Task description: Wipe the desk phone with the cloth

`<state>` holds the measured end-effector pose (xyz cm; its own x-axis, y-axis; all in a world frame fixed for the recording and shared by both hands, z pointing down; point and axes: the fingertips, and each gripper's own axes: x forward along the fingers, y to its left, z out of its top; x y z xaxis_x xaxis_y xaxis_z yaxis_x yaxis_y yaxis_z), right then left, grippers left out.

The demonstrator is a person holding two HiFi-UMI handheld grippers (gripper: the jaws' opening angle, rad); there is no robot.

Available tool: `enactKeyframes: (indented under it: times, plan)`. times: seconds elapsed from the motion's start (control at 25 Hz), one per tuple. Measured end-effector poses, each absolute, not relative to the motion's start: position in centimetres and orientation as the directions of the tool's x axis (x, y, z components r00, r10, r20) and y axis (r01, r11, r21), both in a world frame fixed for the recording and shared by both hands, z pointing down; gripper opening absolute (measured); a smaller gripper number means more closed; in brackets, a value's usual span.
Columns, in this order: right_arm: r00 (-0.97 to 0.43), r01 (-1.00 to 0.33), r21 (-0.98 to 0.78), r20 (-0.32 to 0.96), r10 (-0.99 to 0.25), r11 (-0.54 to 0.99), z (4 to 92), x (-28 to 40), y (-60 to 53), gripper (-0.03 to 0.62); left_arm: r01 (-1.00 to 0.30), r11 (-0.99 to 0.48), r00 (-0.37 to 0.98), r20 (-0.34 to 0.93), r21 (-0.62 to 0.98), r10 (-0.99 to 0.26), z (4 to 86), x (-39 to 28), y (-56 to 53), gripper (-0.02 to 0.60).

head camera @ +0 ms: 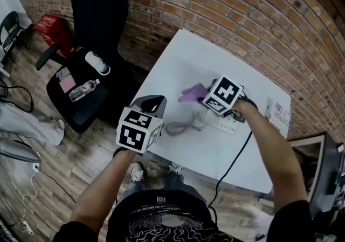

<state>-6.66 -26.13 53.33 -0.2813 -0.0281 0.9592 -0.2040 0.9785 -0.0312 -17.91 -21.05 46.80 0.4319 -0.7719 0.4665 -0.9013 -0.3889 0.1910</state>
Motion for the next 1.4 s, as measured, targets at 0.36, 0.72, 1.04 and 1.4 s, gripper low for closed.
enactKeyframes:
  times: [0.36, 0.72, 1.04, 1.4]
  plan:
    - [-0.291, -0.284, -0.051, 0.956, -0.036, 0.957, 54.0, -6.7, -23.0, 0.046, -0.870, -0.452, 0.490, 0.450, 0.197, -0.747, 46.6, -18.2, -20.1, 0.005]
    - [-0.304, -0.343, -0.065, 0.951, -0.045, 0.937, 54.9, -6.5, -19.9, 0.046, -0.835, -0.516, 0.542, 0.448, 0.192, -0.711, 46.7, -17.9, -19.1, 0.005]
    - [-0.365, -0.367, -0.044, 0.926, -0.100, 0.929, 53.3, -6.6, -20.4, 0.046, -0.826, -0.529, 0.555, 0.441, 0.193, -0.706, 46.2, -16.9, -19.7, 0.005]
    - [-0.465, -0.344, 0.034, 0.862, -0.202, 0.938, 47.2, -6.3, -25.7, 0.046, -0.841, -0.503, 0.536, 0.433, 0.199, -0.725, 45.3, -14.5, -22.0, 0.005]
